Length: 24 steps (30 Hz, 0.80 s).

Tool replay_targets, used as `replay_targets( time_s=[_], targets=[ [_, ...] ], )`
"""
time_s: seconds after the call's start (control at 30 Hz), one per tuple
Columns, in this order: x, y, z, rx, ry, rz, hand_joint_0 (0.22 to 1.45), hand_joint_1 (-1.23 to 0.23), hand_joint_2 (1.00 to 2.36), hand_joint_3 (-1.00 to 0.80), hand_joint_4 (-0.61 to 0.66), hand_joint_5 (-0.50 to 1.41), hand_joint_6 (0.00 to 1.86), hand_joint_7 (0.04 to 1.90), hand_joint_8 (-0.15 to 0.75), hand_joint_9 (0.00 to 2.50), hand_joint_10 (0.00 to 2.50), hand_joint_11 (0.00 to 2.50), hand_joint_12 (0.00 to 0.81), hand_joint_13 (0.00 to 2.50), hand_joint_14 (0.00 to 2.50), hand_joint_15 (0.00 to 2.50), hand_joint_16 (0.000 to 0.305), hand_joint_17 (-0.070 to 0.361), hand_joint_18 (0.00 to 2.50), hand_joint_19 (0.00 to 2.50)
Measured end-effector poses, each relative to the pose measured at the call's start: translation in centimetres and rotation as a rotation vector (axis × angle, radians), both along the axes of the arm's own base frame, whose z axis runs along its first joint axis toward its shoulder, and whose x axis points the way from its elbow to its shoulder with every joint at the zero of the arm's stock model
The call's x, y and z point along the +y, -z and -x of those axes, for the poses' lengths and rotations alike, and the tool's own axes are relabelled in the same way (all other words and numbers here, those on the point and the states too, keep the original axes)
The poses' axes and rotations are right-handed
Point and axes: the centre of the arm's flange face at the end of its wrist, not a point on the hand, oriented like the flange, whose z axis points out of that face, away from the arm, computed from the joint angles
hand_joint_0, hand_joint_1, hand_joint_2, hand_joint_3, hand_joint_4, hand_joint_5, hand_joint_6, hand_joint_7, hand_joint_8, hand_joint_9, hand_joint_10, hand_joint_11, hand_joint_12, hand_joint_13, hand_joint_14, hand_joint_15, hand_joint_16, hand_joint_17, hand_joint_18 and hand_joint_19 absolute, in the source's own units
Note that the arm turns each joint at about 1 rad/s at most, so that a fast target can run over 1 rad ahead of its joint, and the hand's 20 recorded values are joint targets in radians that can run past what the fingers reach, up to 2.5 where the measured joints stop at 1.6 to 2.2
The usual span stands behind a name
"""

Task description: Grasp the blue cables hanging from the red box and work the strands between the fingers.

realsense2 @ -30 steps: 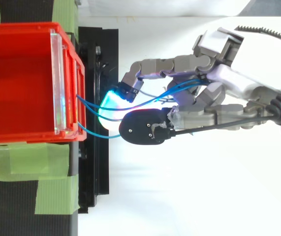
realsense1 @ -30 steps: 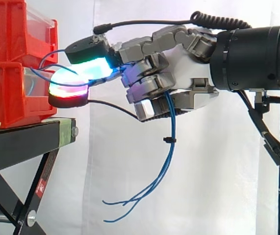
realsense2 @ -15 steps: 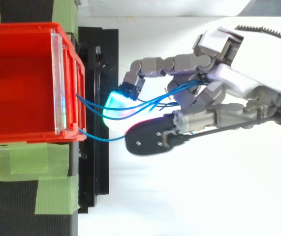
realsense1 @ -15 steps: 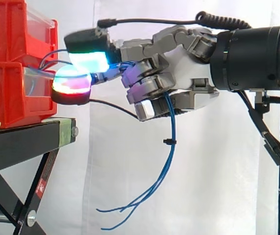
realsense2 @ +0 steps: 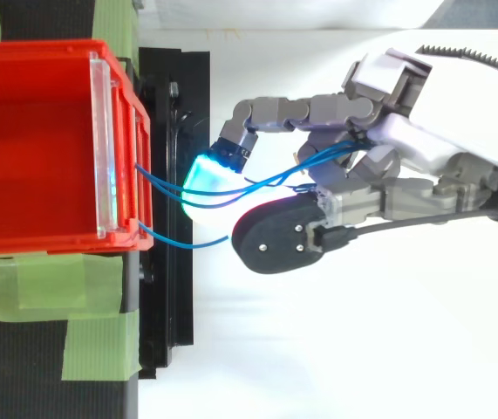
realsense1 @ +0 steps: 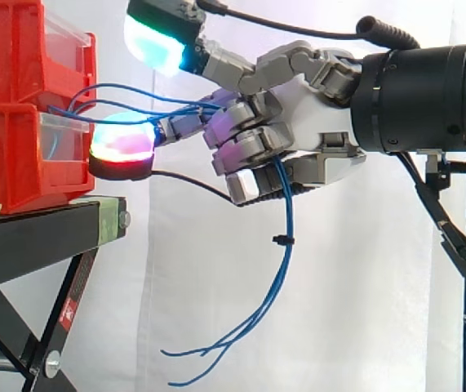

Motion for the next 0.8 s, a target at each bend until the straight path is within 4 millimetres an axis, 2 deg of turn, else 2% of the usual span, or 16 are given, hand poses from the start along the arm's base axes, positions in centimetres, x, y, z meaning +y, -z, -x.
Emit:
replay_targets(
  time_s=[0.2,0.4,0.8],
  targets=[
    [-0.02,0.01,0.0,0.001,-0.001,0.0,0.78,-0.56,1.0,-1.0,0.29,0.61,0.01,1.3,0.548,1.37,2.5,2.5,0.622,1.8,2.5,1.61,0.222,0.167,2.42,0.66],
    [-0.04,0.0,0.01,0.0,-0.001,-0.002,0.83,-0.6,1.0,-1.0,0.26,0.6,0.02,1.31,0.548,1.37,2.5,2.5,0.622,1.8,2.5,1.61,0.222,0.167,2.42,0.66],
    [-0.77,-0.32,0.17,0.011,0.014,0.018,0.83,-0.59,1.0,-1.0,0.28,0.55,0.02,1.29,0.548,1.37,2.5,2.5,0.622,1.8,2.5,1.61,0.222,0.167,2.42,0.66]
  ],
)
